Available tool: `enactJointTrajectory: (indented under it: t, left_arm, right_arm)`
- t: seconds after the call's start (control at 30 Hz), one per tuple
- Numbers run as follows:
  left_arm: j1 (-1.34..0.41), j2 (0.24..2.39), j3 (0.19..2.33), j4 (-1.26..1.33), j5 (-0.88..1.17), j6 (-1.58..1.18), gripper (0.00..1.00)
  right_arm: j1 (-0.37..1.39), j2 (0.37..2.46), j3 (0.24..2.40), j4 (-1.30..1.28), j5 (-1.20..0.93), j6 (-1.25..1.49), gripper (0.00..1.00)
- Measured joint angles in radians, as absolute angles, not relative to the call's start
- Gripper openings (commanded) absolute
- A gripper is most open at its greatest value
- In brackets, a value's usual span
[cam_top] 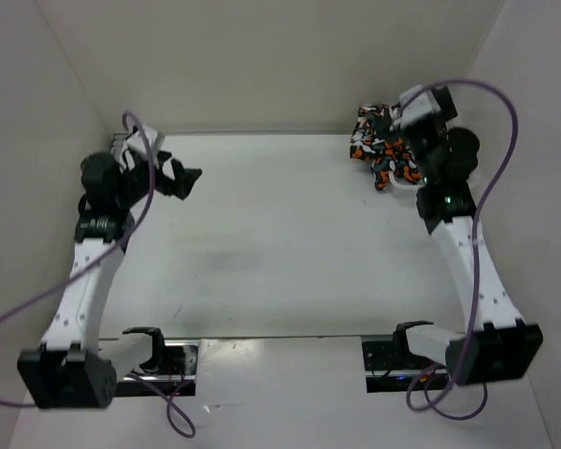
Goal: Fold and stack the shorts
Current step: Grab the shorts from the pile
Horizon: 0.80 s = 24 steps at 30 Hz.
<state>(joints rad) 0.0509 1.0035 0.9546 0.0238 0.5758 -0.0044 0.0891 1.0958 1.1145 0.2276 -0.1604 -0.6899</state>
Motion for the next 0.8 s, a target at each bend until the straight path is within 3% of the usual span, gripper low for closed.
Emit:
enactJointTrajectory:
  t: [0.1, 0.23, 0.37, 0.57, 0.6, 0.7, 0.73, 0.8]
  left_arm:
    - [0.023, 1.275, 1.158, -0.07, 0.514, -0.004, 0.99]
    - [-0.041, 1.462, 1.187, -0.212, 0.44, -0.004, 0.99]
    - [-0.11, 1.497, 1.172, -0.294, 0.426, -0.004, 0.99]
    - [-0.114, 1.499, 1.173, -0.295, 0.408, -0.004, 0.99]
    - [-0.113, 1.499, 1.173, -0.296, 0.405, -0.004, 0.99]
    - [-0.112, 1.504, 1.172, -0.297, 0.398, -0.004, 0.99]
    - [-0.112, 1.505, 1.171, -0.299, 0.397, -0.004, 0.99]
    - [-0.112, 1.506, 1.17, -0.3, 0.398, -0.004, 0.99]
  right_arm:
    - [0.033, 1.353, 1.358, 0.153, -0.072, -0.521, 0.94]
    - [-0.035, 1.713, 1.693, -0.048, -0.033, -0.257, 0.94]
    - [-0.067, 1.972, 1.84, -0.16, -0.02, -0.053, 0.94]
    - [-0.065, 2.197, 1.937, -0.229, 0.041, 0.056, 0.94]
    - [-0.065, 2.22, 1.94, -0.231, 0.051, 0.06, 0.91]
    - [-0.065, 2.259, 1.943, -0.24, 0.061, 0.063, 0.65]
    - [-0.064, 2.264, 1.943, -0.241, 0.063, 0.067, 0.48]
    - [-0.062, 2.268, 1.946, -0.24, 0.063, 0.073, 0.35]
